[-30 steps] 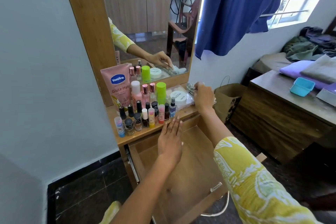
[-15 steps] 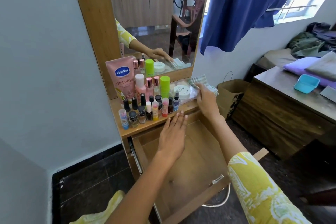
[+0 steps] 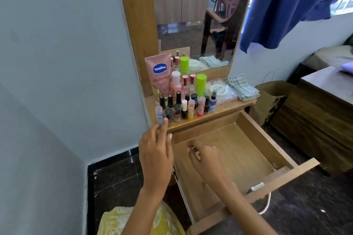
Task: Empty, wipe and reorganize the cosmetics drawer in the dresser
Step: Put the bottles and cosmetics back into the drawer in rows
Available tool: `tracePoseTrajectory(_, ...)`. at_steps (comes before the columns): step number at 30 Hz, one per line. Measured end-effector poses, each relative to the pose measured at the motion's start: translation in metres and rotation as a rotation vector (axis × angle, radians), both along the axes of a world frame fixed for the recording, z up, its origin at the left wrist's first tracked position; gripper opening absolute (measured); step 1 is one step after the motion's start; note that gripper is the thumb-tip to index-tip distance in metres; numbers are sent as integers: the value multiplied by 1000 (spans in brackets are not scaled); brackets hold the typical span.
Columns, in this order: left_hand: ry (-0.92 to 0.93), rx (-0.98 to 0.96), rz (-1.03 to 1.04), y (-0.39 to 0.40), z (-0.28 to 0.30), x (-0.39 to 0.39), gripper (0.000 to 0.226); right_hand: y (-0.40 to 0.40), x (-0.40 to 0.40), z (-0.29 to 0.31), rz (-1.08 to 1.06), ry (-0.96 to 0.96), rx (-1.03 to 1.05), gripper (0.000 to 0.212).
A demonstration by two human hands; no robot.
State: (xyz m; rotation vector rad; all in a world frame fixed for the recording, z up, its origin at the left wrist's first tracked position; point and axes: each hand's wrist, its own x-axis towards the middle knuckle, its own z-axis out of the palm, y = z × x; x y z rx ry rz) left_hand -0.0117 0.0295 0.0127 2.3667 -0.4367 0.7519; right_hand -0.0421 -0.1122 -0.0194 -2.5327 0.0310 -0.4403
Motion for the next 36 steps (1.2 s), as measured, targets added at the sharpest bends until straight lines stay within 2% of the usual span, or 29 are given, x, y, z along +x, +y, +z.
tracePoseTrajectory(4,38,-46,93,10,11,26,51,12,9,2,13,-97,67,11)
tracePoseTrajectory(7,106,35,55,15,14,44,57,14,12,0,32,-159,114,14)
tracePoseTrajectory(10,126,97,-3,18,12,54,53,12,13,-5,33,-197,156,16)
tracePoseTrajectory(15,115,-148,-31,22,14,50,25,14,11,4,67,-280,199,13)
tracePoseTrajectory(17,76,-208,-65,24,14,37,21,17,11,10,95,-294,220,13)
tracePoseTrajectory(21,-9,-140,-174,19,15,6,19,19,11,21,157,-292,292,25)
tracePoseTrajectory(25,59,-170,-247,11,12,-10,26,10,6,24,164,-248,262,14)
tracePoseTrajectory(27,131,-181,-251,11,5,-12,35,4,4,23,143,-158,267,13)
tracePoseTrajectory(29,238,-95,-235,14,-4,-10,42,-4,8,18,52,-7,283,17)
tracePoseTrajectory(33,471,353,-232,22,-31,-5,51,-15,29,-1,-81,252,217,18)
tracePoseTrajectory(36,563,551,-243,21,-43,-4,59,-9,47,-11,-89,358,155,19)
